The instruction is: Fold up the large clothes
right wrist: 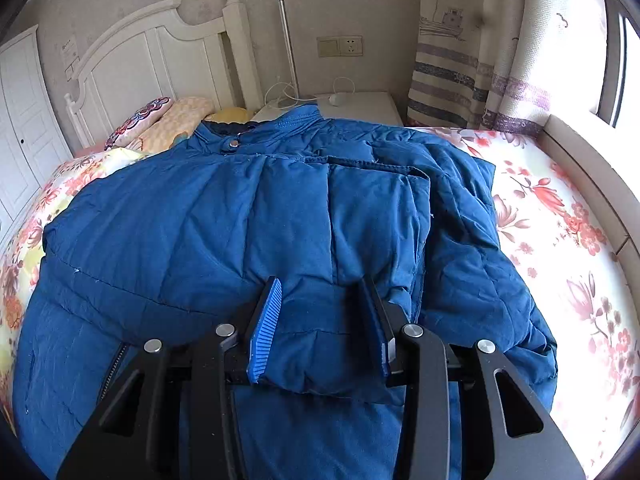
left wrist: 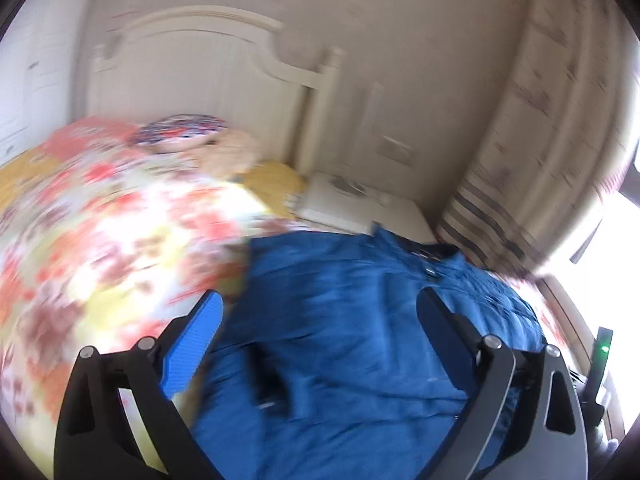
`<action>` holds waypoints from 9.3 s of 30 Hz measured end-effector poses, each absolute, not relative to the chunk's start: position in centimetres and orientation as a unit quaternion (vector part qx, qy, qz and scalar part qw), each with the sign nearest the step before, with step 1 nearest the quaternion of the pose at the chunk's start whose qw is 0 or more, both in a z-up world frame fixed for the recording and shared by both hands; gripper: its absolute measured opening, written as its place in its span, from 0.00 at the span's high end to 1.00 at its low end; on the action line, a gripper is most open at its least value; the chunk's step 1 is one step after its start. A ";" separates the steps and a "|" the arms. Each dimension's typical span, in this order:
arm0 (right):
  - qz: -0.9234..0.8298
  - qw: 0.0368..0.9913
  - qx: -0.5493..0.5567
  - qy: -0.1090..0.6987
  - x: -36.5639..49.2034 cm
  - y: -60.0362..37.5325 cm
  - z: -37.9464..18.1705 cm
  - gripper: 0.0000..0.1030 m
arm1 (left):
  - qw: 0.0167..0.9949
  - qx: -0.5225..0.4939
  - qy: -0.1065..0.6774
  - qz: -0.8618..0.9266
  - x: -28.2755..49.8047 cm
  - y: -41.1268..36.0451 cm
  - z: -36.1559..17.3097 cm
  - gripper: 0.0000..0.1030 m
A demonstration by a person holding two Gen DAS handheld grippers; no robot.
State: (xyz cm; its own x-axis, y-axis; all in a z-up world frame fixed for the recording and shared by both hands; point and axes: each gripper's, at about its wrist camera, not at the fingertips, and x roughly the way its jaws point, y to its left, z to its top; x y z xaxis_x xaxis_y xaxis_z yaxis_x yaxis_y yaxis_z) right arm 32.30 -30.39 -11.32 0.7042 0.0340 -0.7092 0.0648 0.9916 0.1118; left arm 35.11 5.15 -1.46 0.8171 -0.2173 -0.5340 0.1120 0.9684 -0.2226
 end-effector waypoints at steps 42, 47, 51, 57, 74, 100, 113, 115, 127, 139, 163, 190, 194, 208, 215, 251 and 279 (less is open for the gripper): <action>-0.081 0.911 0.095 0.392 39.1 -35.4 -9.6 0.49 | 0.907 0.066 0.402 -0.104 42.5 -3.7 -11.5 0.02; 0.003 0.935 0.036 0.352 34.6 -29.5 -7.3 0.43 | 0.907 0.065 0.402 -0.104 42.5 -3.7 -11.5 0.02; 0.011 0.920 -0.032 0.391 34.9 -26.9 -11.1 0.39 | 0.907 0.065 0.402 -0.104 42.5 -3.6 -11.5 0.02; 0.013 0.916 -0.027 0.401 35.6 -27.4 -11.8 0.39 | 0.907 0.062 0.403 -0.106 42.5 -3.6 -11.5 0.02; 0.077 0.917 -0.024 0.391 26.2 -23.9 -9.2 0.22 | 0.911 0.090 0.377 -0.143 32.1 -4.2 -8.3 0.02; -0.021 0.894 0.072 0.441 24.7 -31.8 -13.1 0.17 | 0.883 0.099 0.438 -0.136 32.2 -4.7 -13.0 0.02; 0.034 0.915 -0.008 0.402 21.2 -25.2 -10.1 0.17 | 0.882 0.087 0.438 -0.147 28.5 -3.6 -10.9 0.02; 0.058 0.905 -0.052 0.418 20.5 -22.4 -11.0 0.17 | 0.881 0.121 0.439 -0.130 26.8 -3.6 -11.4 0.02; 0.030 0.900 -0.045 0.432 16.9 -25.6 -11.9 0.14 | 0.895 0.056 0.433 -0.092 22.6 5.2 -10.8 0.02; 0.082 0.908 -0.076 0.403 11.8 -22.8 -11.5 0.15 | 0.913 0.044 0.391 -0.110 16.1 6.2 -9.0 0.02; 0.060 0.915 0.060 0.394 -3.8 -33.6 -15.9 0.15 | 0.912 -0.022 0.401 -0.084 5.5 18.2 -12.1 0.02; 0.089 0.935 0.116 0.323 -4.7 -33.3 -15.5 0.57 | 0.880 -0.072 0.427 -0.194 3.7 18.2 -14.4 0.30; 0.089 0.936 0.124 0.318 -4.5 -33.4 -15.6 0.57 | 0.869 -0.128 0.434 -0.202 5.5 19.1 -15.4 0.23; 0.183 0.948 0.125 0.227 -8.3 -33.4 -13.3 0.83 | 0.889 -0.157 0.329 -0.278 0.7 20.0 -8.9 0.87; 0.266 0.956 0.098 0.081 -14.9 -33.1 -4.5 0.83 | 0.895 -0.197 0.200 -0.346 -5.0 24.6 -0.5 0.87; 0.061 0.920 0.148 0.358 19.5 -41.0 -8.4 0.24 | 0.889 -0.094 0.401 -0.200 32.0 17.5 -3.7 0.08; 0.060 0.962 0.016 0.266 22.4 -35.9 2.2 0.94 | 0.910 -0.061 0.334 -0.237 34.8 14.2 4.6 0.93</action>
State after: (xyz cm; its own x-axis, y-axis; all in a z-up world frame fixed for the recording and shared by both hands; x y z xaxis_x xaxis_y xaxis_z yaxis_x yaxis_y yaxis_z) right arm 22.35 -35.91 2.24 0.8512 0.1249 -0.5098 -0.1078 0.9922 0.0631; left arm 34.84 14.21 4.61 0.6641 -0.4722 -0.5796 0.3902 0.8802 -0.2701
